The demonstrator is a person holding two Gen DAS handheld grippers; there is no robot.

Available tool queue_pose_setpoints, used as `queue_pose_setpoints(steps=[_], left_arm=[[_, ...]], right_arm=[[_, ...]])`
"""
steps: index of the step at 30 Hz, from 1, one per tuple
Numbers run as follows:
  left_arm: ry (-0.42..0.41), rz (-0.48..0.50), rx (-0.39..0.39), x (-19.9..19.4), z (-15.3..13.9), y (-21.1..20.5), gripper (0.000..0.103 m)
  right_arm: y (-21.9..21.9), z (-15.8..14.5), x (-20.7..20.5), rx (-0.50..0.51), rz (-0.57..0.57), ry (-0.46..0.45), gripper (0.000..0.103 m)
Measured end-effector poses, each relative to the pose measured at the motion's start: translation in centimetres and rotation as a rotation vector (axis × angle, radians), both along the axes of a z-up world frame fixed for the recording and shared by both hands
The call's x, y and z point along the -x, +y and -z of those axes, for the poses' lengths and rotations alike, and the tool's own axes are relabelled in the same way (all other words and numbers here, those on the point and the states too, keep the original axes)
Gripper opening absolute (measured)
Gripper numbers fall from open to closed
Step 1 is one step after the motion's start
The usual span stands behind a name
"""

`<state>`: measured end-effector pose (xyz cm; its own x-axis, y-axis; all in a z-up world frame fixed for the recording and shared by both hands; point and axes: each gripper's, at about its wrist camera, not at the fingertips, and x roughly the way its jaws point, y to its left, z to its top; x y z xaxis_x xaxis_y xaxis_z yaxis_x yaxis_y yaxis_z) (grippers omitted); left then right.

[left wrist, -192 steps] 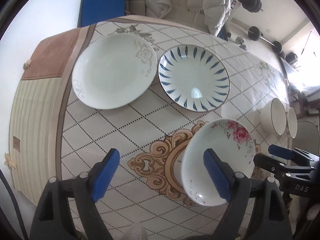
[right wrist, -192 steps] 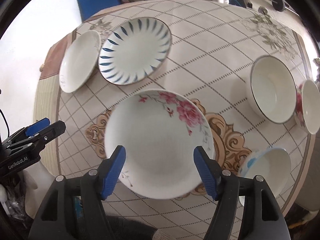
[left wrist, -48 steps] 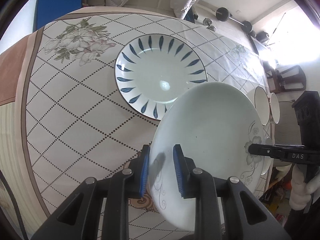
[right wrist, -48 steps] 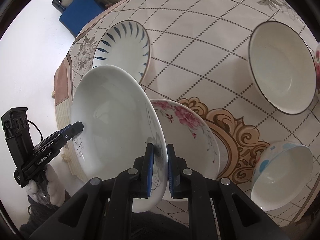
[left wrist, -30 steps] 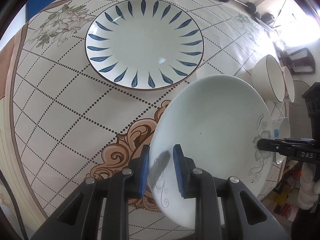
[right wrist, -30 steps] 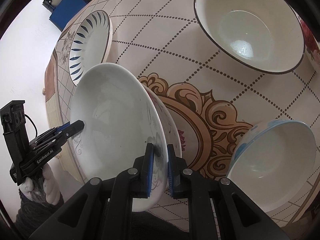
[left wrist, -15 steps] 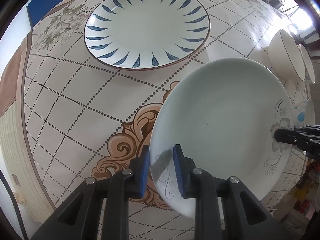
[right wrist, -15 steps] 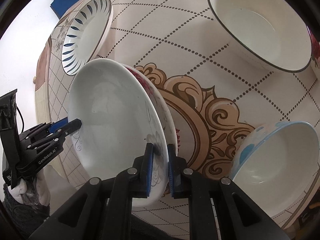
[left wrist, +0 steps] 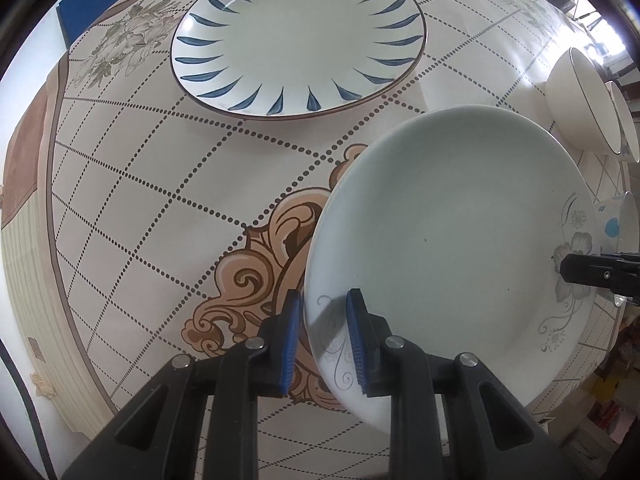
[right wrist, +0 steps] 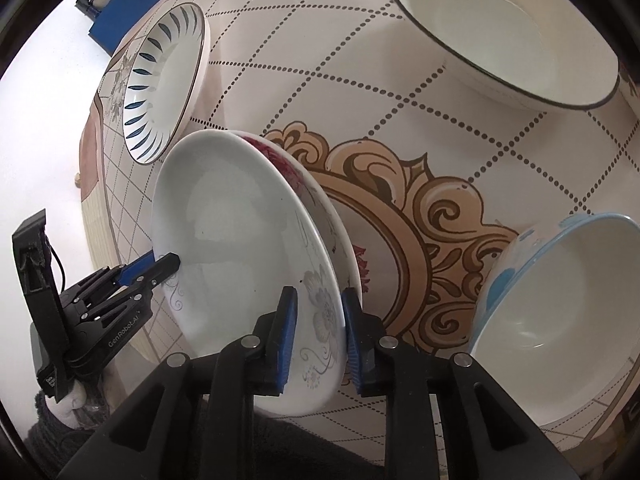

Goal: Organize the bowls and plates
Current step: 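Lower the white plate onto the pink-flower plate and open both grippers, then reach both grippers to the blue-striped plate rim and close on it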

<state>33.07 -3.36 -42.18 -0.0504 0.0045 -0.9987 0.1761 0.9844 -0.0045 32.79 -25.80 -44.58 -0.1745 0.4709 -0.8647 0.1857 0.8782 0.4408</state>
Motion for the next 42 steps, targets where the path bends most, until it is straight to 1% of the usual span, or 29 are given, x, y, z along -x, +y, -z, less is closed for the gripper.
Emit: queue_pose_setpoints(steps=[7, 10, 12, 14, 15, 16, 17, 18, 19, 23, 26, 32, 36, 38, 39, 41, 42], left_arm=[[0.020, -0.020, 0.015, 0.5, 0.6, 1.0, 0.023], [0.019, -0.020, 0.014, 0.7, 0.7, 0.9, 0.023], [0.021, -0.020, 0.015, 0.9, 0.8, 1.1, 0.023], [0.021, -0.023, 0.025, 0.8, 0.6, 0.9, 0.023], [0.020, -0.019, 0.021, 0.9, 0.6, 1.0, 0.023], [0.016, -0.017, 0.024, 0.8, 0.5, 1.1, 0.023], [0.015, -0.016, 0.023, 0.7, 0.5, 1.2, 0.023], [0.015, -0.015, 0.023, 0.9, 0.5, 1.2, 0.023], [0.016, -0.018, 0.025, 1.0, 0.6, 1.2, 0.023], [0.014, -0.022, 0.023, 1.0, -0.5, 1.3, 0.023], [-0.008, -0.043, 0.014, 1.1, -1.9, 2.1, 0.023], [-0.115, -0.115, 0.010, -0.1, -6.1, 3.4, 0.023], [-0.171, -0.134, -0.007, -2.1, -7.9, 3.5, 0.023], [-0.180, -0.136, -0.015, -3.6, -7.8, 3.5, 0.023], [-0.182, -0.143, -0.015, -4.4, -7.6, 3.6, 0.023], [-0.186, -0.162, -0.014, -5.6, -7.6, 4.1, 0.023], [-0.190, -0.172, -0.013, -6.1, -7.6, 4.3, 0.023]], right_arm=[[-0.6, 0.8, -0.4, -0.062, 0.021, 0.107, 0.031], [-0.7, 1.0, -0.7, -0.071, 0.021, 0.128, 0.031], [-0.5, 0.7, -0.7, -0.058, 0.018, 0.139, 0.031], [-0.5, 0.6, -0.6, 0.009, -0.015, 0.137, 0.031], [-0.6, 0.5, -0.6, 0.013, -0.017, 0.133, 0.031], [-0.7, 0.4, -0.5, -0.021, 0.007, 0.124, 0.028], [-0.7, 0.4, -0.4, -0.010, 0.003, 0.116, 0.028], [-0.5, 0.4, -0.4, 0.018, -0.016, 0.106, 0.020], [-0.5, 0.4, -0.4, 0.030, -0.027, 0.100, 0.015], [0.0, 0.4, -0.5, 0.045, -0.057, 0.091, 0.016], [0.5, -0.5, -0.7, 0.083, -0.070, 0.061, 0.016], [2.5, -3.7, -2.9, 0.192, -0.128, -0.044, 0.016], [4.1, -5.4, -5.7, 0.188, -0.124, -0.100, 0.017], [4.6, -6.0, -7.4, 0.191, -0.117, -0.132, 0.019], [4.6, -6.3, -8.2, 0.188, -0.105, -0.147, 0.024], [4.9, -6.7, -9.8, 0.169, -0.071, -0.172, 0.037], [5.2, -6.9, -10.5, 0.162, -0.062, -0.184, 0.050]])
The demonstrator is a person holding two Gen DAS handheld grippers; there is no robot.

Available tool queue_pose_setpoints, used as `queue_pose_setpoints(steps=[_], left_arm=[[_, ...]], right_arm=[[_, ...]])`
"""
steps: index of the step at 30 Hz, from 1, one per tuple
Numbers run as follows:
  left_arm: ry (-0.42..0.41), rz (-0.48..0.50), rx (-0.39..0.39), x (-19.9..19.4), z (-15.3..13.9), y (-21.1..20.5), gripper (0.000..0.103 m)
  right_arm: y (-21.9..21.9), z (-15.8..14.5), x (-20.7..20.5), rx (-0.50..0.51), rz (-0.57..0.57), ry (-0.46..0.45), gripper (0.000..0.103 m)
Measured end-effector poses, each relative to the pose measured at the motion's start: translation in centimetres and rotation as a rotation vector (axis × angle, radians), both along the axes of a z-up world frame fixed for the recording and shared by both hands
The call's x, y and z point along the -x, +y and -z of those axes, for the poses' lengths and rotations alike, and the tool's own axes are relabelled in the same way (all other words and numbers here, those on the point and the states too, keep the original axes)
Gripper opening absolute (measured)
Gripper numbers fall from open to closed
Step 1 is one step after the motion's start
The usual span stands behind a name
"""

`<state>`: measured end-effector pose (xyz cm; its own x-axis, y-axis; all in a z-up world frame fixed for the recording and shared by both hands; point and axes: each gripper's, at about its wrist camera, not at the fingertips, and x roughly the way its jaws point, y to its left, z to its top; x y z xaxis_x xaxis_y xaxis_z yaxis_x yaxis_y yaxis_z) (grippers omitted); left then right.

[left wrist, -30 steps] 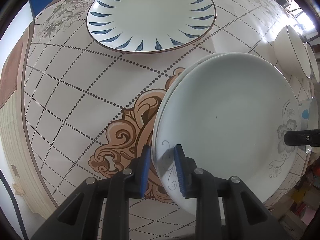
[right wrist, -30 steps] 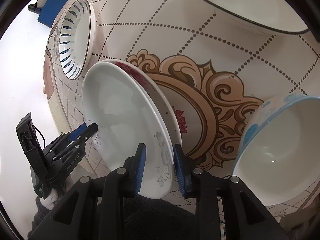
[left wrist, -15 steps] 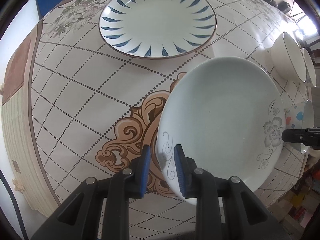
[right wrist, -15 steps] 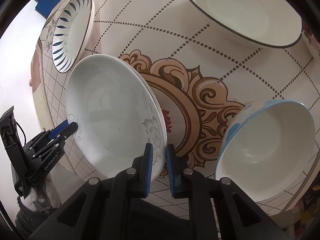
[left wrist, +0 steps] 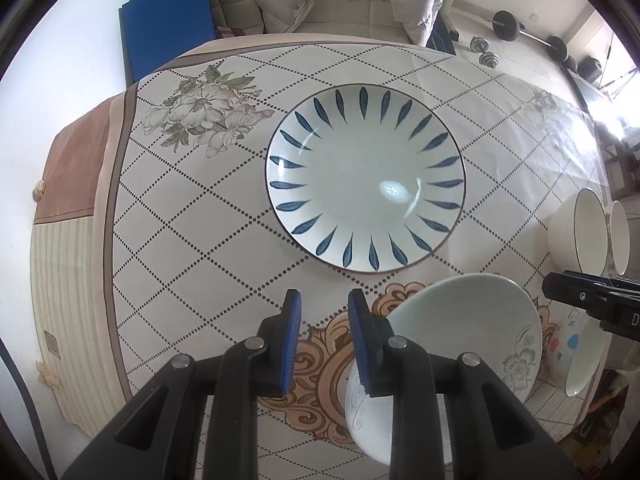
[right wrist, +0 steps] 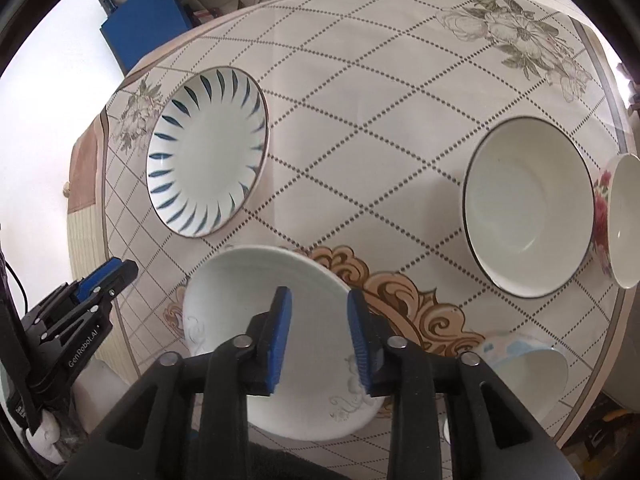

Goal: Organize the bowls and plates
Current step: 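Reach both grippers to the blue-striped plate rim and close on it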

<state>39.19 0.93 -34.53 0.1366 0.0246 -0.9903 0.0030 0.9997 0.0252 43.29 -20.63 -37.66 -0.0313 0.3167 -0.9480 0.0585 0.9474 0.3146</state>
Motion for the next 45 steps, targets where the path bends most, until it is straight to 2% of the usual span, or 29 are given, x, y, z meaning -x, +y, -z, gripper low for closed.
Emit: queue_pose_setpoints(steps=[1, 5, 7, 11, 13, 17, 23, 26, 28, 35, 37, 38, 40, 41, 42, 43, 45], left_arm=[[-0.003, -0.009, 0.001, -0.5, 0.0, 0.3, 0.023], [-0.002, -0.038, 0.002, -3.0, 0.6, 1.2, 0.030], [0.002, -0.047, -0.004, -4.4, 1.1, 1.8, 0.034], [0.017, -0.053, -0.007, -6.8, 2.4, 2.8, 0.039], [0.024, -0.060, 0.019, -7.9, 3.0, 3.6, 0.041], [0.057, -0.089, 0.120, -9.8, 4.4, 5.6, 0.059], [0.140, -0.159, 0.261, -11.9, 6.9, 8.6, 0.059], [0.172, -0.170, 0.294, -12.4, 7.7, 9.3, 0.059], [0.192, -0.168, 0.288, -12.6, 8.3, 9.5, 0.059], [0.213, -0.169, 0.337, -12.7, 9.0, 9.7, 0.056], [0.209, -0.167, 0.352, -12.8, 9.0, 9.8, 0.051], [0.212, -0.166, 0.353, -12.8, 9.0, 9.7, 0.047], [0.206, -0.164, 0.356, -12.9, 9.0, 9.7, 0.042], [0.208, -0.164, 0.356, -12.9, 9.0, 9.7, 0.035], [0.211, -0.163, 0.361, -13.0, 9.0, 9.6, 0.030], [0.213, -0.160, 0.366, -13.2, 9.1, 9.6, 0.030], [0.209, -0.150, 0.361, -13.8, 9.3, 9.1, 0.026]], right_arm=[[0.3, -0.2, -0.7, -0.006, 0.005, -0.013, 0.061], [1.2, 0.0, -3.2, -0.044, 0.011, -0.037, 0.078], [1.8, 0.5, -4.4, -0.068, 0.001, -0.037, 0.093], [2.7, 2.1, -6.5, -0.089, -0.004, -0.004, 0.093], [3.3, 3.1, -7.2, -0.093, -0.001, 0.010, 0.093], [4.6, 5.1, -8.9, -0.117, 0.001, 0.048, 0.093], [5.6, 7.2, -11.2, -0.166, 0.024, 0.085, 0.093], [5.9, 7.8, -11.9, -0.160, 0.029, 0.092, 0.093], [6.2, 8.2, -12.3, -0.165, 0.033, 0.098, 0.092], [6.3, 8.9, -12.8, -0.175, 0.039, 0.108, 0.080], [6.2, 9.2, -12.9, -0.184, 0.046, 0.116, 0.067], [6.1, 9.3, -12.9, -0.195, 0.053, 0.121, 0.064], [5.9, 9.5, -12.8, -0.199, 0.063, 0.126, 0.052], [5.7, 9.5, -12.8, -0.194, 0.067, 0.123, 0.049], [5.6, 9.5, -12.8, -0.191, 0.068, 0.120, 0.041], [5.6, 9.6, -12.7, -0.188, 0.069, 0.123, 0.032], [5.5, 9.7, -12.7, -0.191, 0.073, 0.127, 0.030]])
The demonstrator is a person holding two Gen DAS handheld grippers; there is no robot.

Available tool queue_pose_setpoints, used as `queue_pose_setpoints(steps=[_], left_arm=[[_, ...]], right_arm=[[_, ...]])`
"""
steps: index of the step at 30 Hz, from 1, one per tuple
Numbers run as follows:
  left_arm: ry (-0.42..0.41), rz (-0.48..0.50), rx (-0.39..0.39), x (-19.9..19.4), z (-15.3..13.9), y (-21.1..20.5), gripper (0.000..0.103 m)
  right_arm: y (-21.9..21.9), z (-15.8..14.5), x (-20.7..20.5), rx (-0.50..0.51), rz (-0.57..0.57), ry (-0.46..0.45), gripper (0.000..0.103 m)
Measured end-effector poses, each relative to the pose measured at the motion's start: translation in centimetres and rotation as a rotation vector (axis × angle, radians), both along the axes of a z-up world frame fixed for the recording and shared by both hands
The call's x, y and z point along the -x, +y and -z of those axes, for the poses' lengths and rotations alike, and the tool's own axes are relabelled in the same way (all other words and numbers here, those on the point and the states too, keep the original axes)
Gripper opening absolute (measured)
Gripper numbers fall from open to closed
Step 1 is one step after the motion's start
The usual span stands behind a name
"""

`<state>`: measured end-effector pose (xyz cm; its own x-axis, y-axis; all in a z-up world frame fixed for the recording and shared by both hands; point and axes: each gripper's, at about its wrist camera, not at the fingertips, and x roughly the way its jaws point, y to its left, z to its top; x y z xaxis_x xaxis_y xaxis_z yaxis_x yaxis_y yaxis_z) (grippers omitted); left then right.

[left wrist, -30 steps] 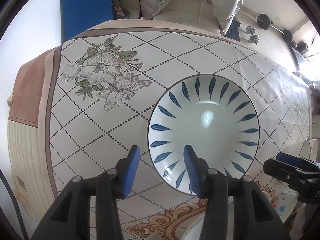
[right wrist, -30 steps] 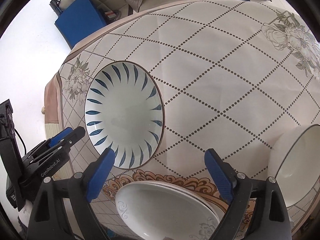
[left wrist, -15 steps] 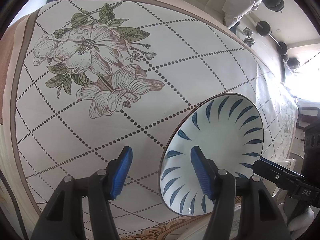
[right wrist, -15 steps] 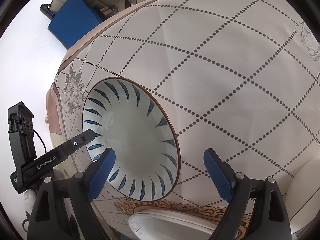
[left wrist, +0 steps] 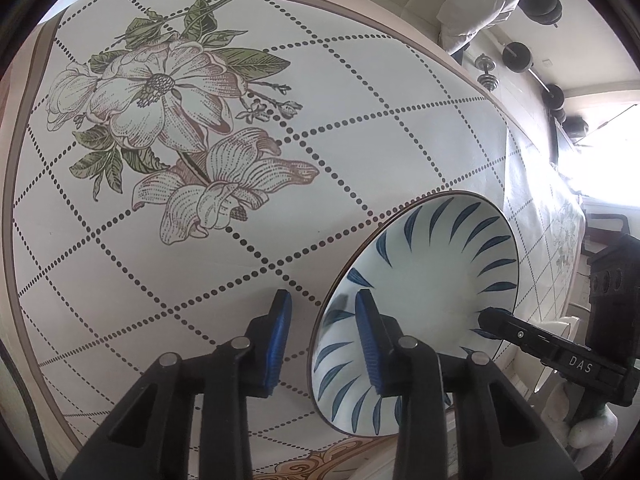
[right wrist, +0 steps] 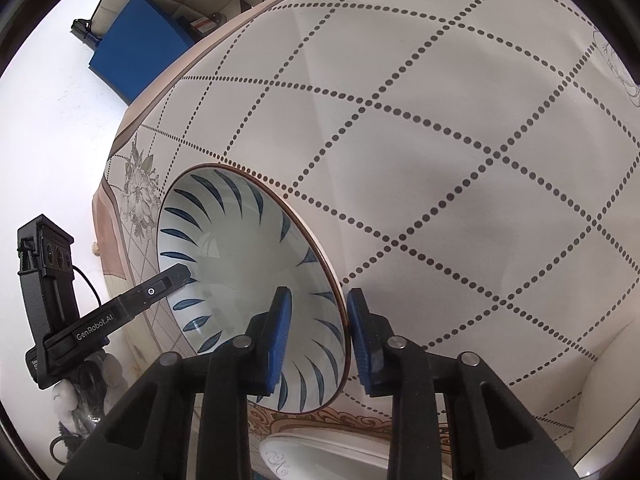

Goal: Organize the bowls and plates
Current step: 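Reach both grippers to the blue-striped plate rim and close on it, then lift the blue-striped plate with both grippers toward the plate stack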

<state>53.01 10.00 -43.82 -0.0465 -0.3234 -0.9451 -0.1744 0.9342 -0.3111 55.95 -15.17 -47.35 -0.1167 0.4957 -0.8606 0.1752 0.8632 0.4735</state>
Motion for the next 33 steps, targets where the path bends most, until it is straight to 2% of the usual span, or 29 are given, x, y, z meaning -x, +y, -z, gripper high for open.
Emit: queue_pose_setpoints(steps=[2, 4, 15, 33], left_arm=[[0.002, 0.013, 0.007, -0.2, 0.2, -0.6, 0.019], [-0.010, 0.020, -0.005, -0.3, 0.1, -0.9, 0.018], [-0.038, 0.063, -0.046, 0.2, -0.4, -0.9, 0.012], [-0.104, 0.102, -0.062, 1.4, -2.5, -2.4, 0.012]], right_arm=[[-0.1, 0.1, 0.1, 0.013, 0.000, -0.001, 0.024], [-0.5, 0.1, 0.2, 0.023, 0.003, -0.002, 0.016], [-1.3, -0.2, 0.6, 0.015, 0.007, -0.014, 0.012], [-2.7, -2.0, 2.2, 0.002, 0.004, -0.047, 0.010]])
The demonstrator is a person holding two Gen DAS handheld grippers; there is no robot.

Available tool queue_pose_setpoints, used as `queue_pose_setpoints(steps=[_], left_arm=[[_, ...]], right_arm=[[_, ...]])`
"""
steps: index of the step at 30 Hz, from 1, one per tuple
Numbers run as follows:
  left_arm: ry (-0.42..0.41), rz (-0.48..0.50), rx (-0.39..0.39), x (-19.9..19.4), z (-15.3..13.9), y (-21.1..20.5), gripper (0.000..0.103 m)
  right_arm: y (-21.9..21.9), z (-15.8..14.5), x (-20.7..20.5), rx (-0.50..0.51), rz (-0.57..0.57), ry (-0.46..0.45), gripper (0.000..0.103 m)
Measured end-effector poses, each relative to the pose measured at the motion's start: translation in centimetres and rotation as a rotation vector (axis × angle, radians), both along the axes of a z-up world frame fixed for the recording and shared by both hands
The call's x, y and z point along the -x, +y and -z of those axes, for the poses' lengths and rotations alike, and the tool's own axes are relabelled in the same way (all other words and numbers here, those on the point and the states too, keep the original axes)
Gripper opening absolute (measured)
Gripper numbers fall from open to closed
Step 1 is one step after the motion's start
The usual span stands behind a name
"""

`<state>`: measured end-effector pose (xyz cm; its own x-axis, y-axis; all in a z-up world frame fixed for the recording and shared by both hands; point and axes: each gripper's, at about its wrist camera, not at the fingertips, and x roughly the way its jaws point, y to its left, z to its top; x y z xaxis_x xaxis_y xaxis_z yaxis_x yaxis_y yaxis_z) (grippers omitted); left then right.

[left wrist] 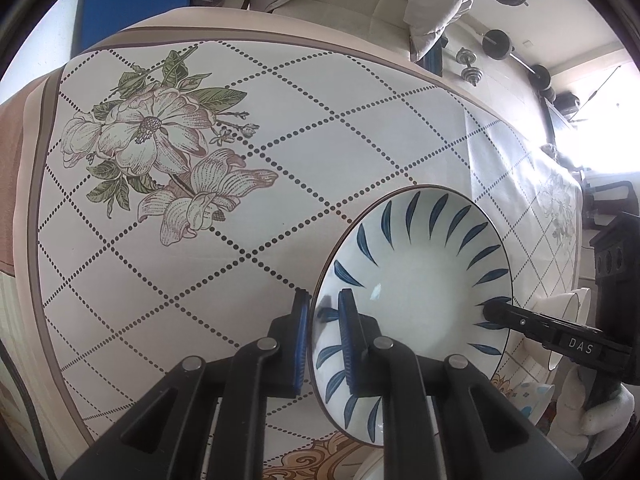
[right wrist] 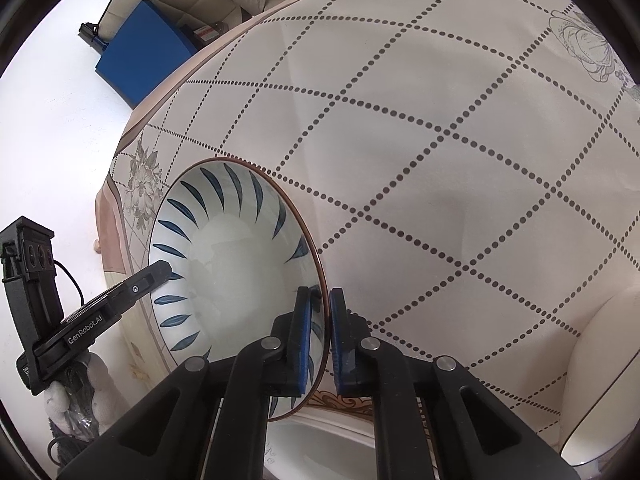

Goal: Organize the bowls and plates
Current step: 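Lift the blue-striped plate with both grippers toward the plate stack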

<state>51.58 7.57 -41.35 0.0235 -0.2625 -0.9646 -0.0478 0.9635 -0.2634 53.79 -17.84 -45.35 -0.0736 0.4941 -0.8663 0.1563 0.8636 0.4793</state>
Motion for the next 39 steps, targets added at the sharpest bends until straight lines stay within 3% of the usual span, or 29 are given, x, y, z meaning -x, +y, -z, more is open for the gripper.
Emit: queue_pose_setpoints(steps=[15, 26, 33, 39], left_arm=[[-0.057, 0.037, 0.001, 2.8, -3.7, -1.6, 0.012], [-0.098, 0.080, -0.004, 8.1, -6.9, -3.8, 0.012], [-0.085, 0.092, -0.002, 12.1, -7.0, -5.4, 0.012], [-0.054, 0.095, 0.007, 15.1, -5.8, -6.2, 0.012]], right_arm=[[-2.4, -4.2, 2.8, -0.023, 0.000, -0.060, 0.009], [-5.4, -7.3, 8.6, -0.037, 0.006, -0.085, 0.009], [-7.2, -8.2, 13.5, -0.023, -0.008, -0.088, 0.009], [-8.1, -7.2, 17.2, -0.014, -0.022, -0.063, 0.009]])
